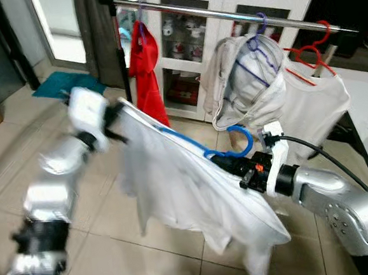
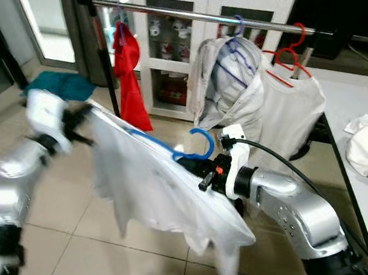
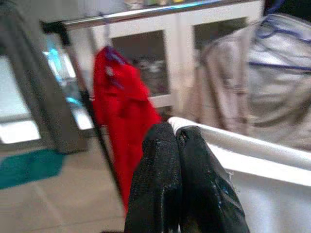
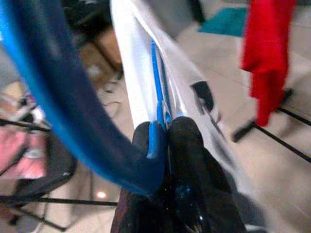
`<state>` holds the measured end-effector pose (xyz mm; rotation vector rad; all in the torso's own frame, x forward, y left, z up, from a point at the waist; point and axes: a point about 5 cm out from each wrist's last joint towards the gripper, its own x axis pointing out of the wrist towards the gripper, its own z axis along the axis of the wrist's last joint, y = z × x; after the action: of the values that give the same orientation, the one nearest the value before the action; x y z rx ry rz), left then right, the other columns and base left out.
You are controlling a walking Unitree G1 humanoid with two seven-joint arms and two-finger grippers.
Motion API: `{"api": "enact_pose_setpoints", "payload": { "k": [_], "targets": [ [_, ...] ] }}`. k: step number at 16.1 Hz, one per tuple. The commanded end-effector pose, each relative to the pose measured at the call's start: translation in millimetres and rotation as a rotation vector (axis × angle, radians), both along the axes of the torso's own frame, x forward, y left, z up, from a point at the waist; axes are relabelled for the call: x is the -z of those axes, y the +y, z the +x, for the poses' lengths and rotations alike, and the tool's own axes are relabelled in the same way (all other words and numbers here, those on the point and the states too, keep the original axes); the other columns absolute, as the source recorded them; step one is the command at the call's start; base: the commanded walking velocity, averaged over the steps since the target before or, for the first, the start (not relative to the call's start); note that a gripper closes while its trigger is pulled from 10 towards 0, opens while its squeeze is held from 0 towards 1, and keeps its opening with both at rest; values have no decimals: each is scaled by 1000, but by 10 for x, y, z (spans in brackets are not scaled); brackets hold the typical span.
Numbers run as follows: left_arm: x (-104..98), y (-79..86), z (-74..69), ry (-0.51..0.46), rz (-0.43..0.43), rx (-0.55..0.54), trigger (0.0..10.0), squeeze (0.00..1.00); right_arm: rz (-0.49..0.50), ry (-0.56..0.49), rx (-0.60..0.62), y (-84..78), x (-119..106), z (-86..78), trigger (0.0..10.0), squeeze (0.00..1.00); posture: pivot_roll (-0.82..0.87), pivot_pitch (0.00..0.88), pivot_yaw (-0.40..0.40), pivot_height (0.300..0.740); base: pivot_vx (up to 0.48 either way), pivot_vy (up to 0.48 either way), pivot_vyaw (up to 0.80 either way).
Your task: Hang hanger
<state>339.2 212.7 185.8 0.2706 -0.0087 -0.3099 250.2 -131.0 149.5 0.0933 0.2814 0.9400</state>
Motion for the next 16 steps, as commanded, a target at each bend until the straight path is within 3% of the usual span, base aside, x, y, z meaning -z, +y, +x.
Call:
{"api": "enact_pose_setpoints", "payload": {
  "k": [1, 3, 5, 7, 9, 10, 12, 13, 14, 15, 16],
  "targets": [
    [-42, 227, 51, -6, 61, -113, 0, 0, 48, -32, -18, -99, -114, -36, 0, 0, -12, 0, -73, 740, 0, 0, 0],
    [-61, 429, 107, 11, 93, -182, 0, 0, 124, -38, -51, -139, -204, -85, 0, 0, -16, 0, -70, 740, 0, 0, 0],
    [23, 287, 108, 47, 75, -80, 0, 0, 191, -39, 30, -161, -242, -16, 0, 0, -19, 0, -66, 740, 0, 0, 0],
    [175, -53, 39, 86, 39, 76, 0, 0, 259, -38, 160, -132, -265, 108, 0, 0, -20, 0, -66, 740, 0, 0, 0],
    [322, -612, -114, 118, -23, 317, 0, 0, 337, 7, 331, -75, -244, 278, 0, 0, -21, 0, -70, 740, 0, 0, 0],
    [374, -938, -244, 137, -42, 469, 0, 0, 314, 27, 397, -28, -183, 356, 0, 0, -21, 0, -72, 740, 0, 0, 0],
    [402, -1193, -391, 160, -69, 597, 0, 0, 257, 54, 477, 28, -74, 438, 0, 0, -23, 0, -69, 740, 0, 0, 0],
    [413, -1231, -467, 170, -79, 623, 0, 0, 225, 35, 536, 42, -26, 480, 0, 0, -23, 0, -69, 740, 0, 0, 0],
    [420, -1176, -505, 172, -95, 592, 0, 0, 192, 31, 568, 26, 2, 482, 4471, 0, -18, 0, -70, 740, 0, 0, 0],
    [419, -1133, -525, 173, -105, 567, 0, 0, 155, 46, 591, 9, 31, 481, 10000, 0, -18, 0, -70, 740, 0, 0, 0],
    [427, -1027, -549, 172, -128, 497, 0, 0, 117, 27, 564, -34, 68, 431, 10000, 0, -22, 0, -63, 740, 0, 0, 0]
  ]
}}
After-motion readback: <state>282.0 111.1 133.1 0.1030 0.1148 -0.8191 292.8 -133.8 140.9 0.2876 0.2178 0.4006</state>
